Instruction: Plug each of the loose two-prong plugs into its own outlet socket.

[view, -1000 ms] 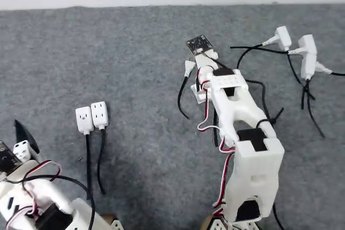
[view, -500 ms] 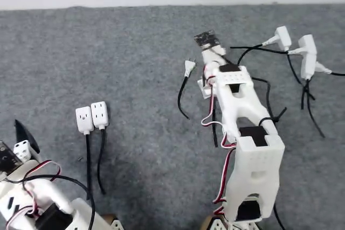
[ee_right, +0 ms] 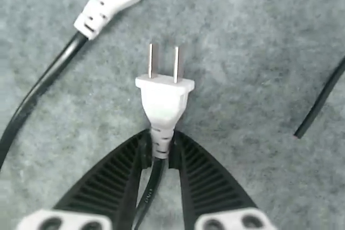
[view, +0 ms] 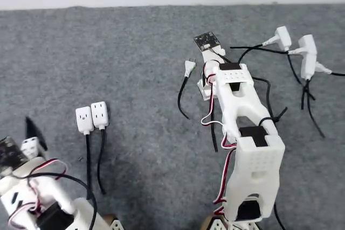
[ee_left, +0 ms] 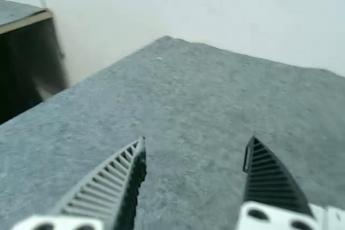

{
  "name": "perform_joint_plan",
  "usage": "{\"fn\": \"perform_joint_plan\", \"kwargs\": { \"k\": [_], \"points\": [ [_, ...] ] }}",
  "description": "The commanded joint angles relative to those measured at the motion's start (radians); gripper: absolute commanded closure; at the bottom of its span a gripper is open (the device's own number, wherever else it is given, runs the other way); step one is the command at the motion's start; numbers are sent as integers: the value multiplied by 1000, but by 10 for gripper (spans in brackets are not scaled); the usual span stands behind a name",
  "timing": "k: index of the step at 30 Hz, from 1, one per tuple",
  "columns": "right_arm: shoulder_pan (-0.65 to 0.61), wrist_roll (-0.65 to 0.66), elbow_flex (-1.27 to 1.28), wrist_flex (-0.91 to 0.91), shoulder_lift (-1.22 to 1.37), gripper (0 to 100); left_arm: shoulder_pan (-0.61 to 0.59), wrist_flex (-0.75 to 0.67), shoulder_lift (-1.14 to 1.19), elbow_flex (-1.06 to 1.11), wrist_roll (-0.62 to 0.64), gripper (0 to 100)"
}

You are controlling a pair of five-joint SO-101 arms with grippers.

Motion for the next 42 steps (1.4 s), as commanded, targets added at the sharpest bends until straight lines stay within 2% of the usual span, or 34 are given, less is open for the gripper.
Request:
{"fn": "perform_joint_plan", "kwargs": {
  "k": [1, 7, 12, 17, 20, 31, 42],
  "points": [
    [-39, 17, 9, 128, -173, 991, 155, 26, -21, 25, -81, 710],
    [-177, 18, 11, 309, -521, 991, 351, 40, -21, 65, -176, 710],
    [-417, 17, 28, 444, -733, 991, 494, 77, -21, 13, -180, 710],
    [-619, 18, 157, 429, -848, 991, 632, 195, -21, -137, -180, 710],
    [-647, 46, 242, 381, -895, 991, 720, 278, -21, -211, -181, 710],
    [-674, 54, 339, 315, -992, 991, 872, 281, -21, -213, -209, 710],
    [-711, 57, 439, 325, -1132, 991, 878, 222, -21, -99, -212, 710]
  ]
}}
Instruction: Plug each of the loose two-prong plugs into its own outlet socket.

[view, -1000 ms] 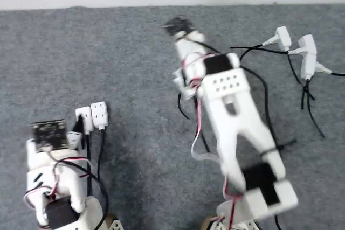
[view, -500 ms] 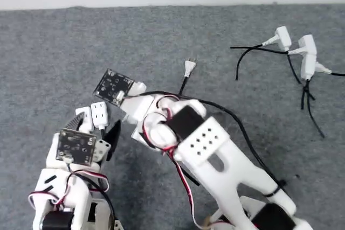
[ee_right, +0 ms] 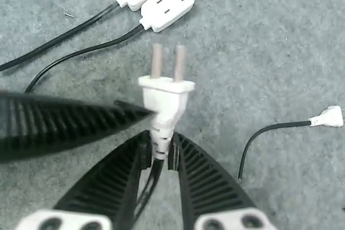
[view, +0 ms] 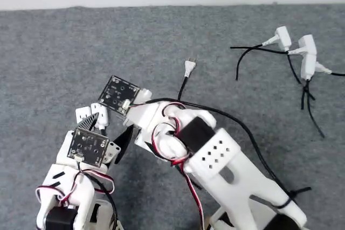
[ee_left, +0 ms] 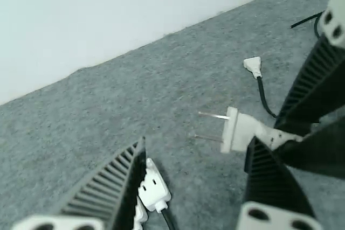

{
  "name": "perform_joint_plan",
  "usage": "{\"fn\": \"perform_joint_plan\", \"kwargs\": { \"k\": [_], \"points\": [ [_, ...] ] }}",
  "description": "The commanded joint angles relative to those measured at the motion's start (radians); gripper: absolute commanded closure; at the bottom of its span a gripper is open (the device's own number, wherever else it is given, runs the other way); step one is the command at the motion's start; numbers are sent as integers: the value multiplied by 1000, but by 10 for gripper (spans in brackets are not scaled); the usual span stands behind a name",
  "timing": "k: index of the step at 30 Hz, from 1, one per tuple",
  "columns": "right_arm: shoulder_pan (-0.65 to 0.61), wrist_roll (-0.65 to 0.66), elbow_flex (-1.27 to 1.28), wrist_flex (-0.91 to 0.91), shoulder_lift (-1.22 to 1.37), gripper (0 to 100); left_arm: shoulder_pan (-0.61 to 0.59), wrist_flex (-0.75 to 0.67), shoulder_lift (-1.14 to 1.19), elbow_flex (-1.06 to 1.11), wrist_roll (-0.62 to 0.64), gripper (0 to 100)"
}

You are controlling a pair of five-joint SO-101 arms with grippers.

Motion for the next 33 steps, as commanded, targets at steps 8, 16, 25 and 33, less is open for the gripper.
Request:
{"fn": "perform_joint_plan", "kwargs": {
  "k": [8, 16, 25, 33],
  "points": [
    [-19, 8, 68, -13, -163, 991, 3, -68, -21, 76, -9, 710],
    [-18, 6, 71, -13, -170, 991, 3, -69, -21, 119, -8, 712],
    [-18, 5, 86, -18, -176, 991, -2, -66, -21, 139, -8, 713],
    [-12, 5, 106, -44, -165, 991, -331, -124, -21, 140, 55, 713]
  ]
}}
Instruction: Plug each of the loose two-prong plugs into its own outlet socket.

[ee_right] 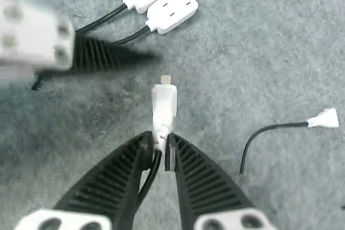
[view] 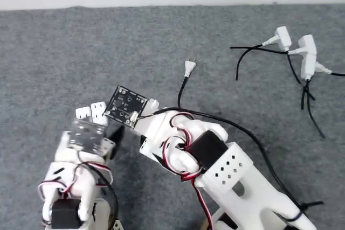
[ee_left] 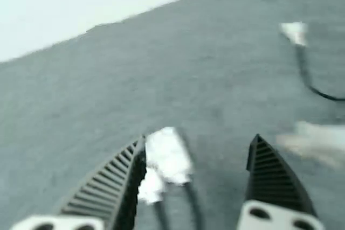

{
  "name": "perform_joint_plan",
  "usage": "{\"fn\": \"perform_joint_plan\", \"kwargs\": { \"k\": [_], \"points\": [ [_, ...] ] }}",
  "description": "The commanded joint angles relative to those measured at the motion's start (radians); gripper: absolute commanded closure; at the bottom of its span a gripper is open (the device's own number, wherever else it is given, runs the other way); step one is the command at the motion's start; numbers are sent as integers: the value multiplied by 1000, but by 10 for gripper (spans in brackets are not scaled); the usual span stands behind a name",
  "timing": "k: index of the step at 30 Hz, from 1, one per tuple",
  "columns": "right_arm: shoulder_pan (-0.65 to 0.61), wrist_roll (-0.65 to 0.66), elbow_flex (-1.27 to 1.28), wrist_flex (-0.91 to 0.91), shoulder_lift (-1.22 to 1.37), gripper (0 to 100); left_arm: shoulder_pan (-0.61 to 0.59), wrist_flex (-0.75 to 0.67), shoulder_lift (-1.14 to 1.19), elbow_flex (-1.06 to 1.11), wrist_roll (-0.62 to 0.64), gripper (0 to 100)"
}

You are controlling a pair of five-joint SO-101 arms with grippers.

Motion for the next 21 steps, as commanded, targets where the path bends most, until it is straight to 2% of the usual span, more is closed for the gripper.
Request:
{"fn": "perform_joint_plan", "kwargs": {
  "k": [1, 5, 15, 21],
  "points": [
    [-2, 3, 12, -48, -27, 991, -206, -72, -20, -1, 55, 713],
    [-2, 3, 35, -70, -27, 991, -281, -144, -20, 33, 57, 712],
    [2, 14, 20, -119, -21, 991, -425, -178, -20, 36, 101, 712],
    [1, 75, -178, -45, 205, 991, -433, -173, -20, 38, 101, 712]
  ]
}}
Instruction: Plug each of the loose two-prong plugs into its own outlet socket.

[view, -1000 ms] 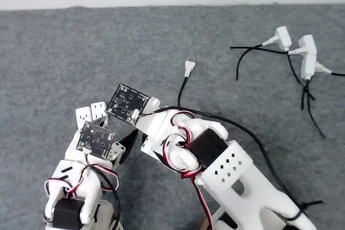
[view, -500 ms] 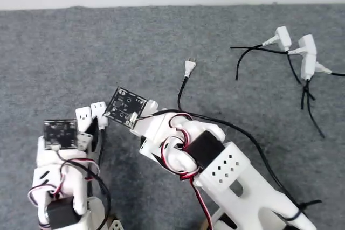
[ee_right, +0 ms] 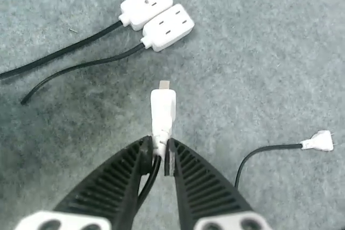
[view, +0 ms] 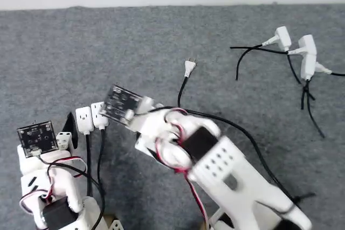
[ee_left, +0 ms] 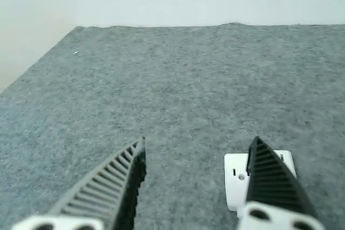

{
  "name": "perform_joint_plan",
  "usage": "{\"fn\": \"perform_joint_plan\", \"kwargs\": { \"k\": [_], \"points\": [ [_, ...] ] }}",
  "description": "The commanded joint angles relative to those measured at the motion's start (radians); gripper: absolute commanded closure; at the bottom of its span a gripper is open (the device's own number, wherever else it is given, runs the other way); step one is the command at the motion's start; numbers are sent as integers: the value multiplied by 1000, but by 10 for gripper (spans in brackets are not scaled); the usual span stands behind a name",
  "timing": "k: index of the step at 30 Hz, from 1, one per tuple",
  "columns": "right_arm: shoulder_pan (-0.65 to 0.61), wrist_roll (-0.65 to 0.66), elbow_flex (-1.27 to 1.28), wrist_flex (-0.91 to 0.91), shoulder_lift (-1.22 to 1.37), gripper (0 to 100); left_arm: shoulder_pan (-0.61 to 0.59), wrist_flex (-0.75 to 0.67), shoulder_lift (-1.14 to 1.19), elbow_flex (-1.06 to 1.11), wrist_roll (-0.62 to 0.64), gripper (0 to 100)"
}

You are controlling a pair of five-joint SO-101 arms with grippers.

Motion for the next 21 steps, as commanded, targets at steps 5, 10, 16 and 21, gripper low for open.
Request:
{"fn": "perform_joint_plan", "kwargs": {
  "k": [5, 10, 16, 21],
  "points": [
    [-4, 97, -540, 196, 449, 991, -117, -21, -20, -38, 15, 712],
    [-39, 227, -937, 352, 759, 991, -338, -20, -20, -124, 15, 712],
    [-68, 367, -1409, 529, 1115, 991, -612, -20, -20, -189, 66, 712],
    [-71, 453, -1734, 641, 1356, 991, -783, -20, -20, -186, 72, 711]
  ]
}}
